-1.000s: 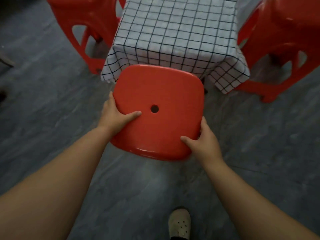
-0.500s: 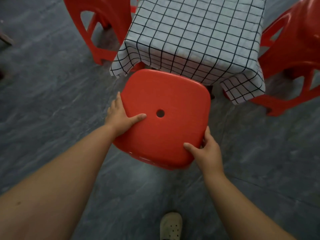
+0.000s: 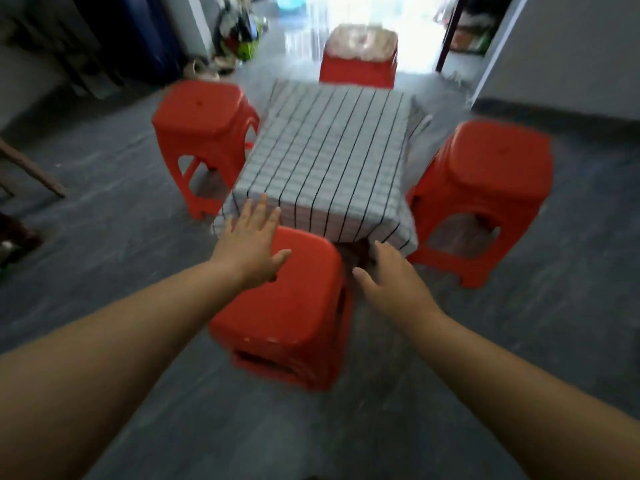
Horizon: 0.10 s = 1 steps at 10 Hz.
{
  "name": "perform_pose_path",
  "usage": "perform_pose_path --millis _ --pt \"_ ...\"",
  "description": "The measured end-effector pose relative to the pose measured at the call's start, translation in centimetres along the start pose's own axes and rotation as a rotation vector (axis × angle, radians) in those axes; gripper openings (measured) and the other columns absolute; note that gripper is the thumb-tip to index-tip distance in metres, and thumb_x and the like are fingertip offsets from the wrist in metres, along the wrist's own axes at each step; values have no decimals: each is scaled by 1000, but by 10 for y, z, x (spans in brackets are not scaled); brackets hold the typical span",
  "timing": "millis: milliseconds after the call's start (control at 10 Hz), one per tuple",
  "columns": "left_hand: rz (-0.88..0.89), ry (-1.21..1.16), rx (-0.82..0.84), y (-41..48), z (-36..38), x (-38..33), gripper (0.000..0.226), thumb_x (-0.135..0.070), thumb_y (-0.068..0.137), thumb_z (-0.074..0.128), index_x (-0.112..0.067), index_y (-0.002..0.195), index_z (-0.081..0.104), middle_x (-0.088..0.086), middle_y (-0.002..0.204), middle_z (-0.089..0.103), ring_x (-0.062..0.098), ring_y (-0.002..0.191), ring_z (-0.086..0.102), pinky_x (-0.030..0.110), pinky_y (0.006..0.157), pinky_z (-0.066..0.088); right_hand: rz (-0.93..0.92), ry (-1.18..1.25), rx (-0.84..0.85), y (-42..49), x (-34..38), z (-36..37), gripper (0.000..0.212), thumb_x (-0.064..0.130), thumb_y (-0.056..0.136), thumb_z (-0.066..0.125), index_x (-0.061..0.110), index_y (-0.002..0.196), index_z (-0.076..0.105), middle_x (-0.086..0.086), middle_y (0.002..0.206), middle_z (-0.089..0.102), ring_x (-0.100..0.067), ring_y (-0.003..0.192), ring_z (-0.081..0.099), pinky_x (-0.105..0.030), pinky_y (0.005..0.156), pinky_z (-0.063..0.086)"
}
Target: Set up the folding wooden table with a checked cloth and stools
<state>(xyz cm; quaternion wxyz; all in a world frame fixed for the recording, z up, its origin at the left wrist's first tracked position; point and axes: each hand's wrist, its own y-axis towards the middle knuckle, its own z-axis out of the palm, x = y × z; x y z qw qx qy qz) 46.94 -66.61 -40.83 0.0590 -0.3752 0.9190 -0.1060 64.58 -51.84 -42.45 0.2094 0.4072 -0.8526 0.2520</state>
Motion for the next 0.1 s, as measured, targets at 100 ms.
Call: perform_pose_path --millis 100 --pt "155 0 -157 -28 -130 -49 73 -56 93 33 -17 151 9 8 159 -3 24 145 -1 45 115 11 -156 -125 -132 -48 29 -121 66 43 92 49 8 145 29 -12 153 26 -22 142 18 -31 116 13"
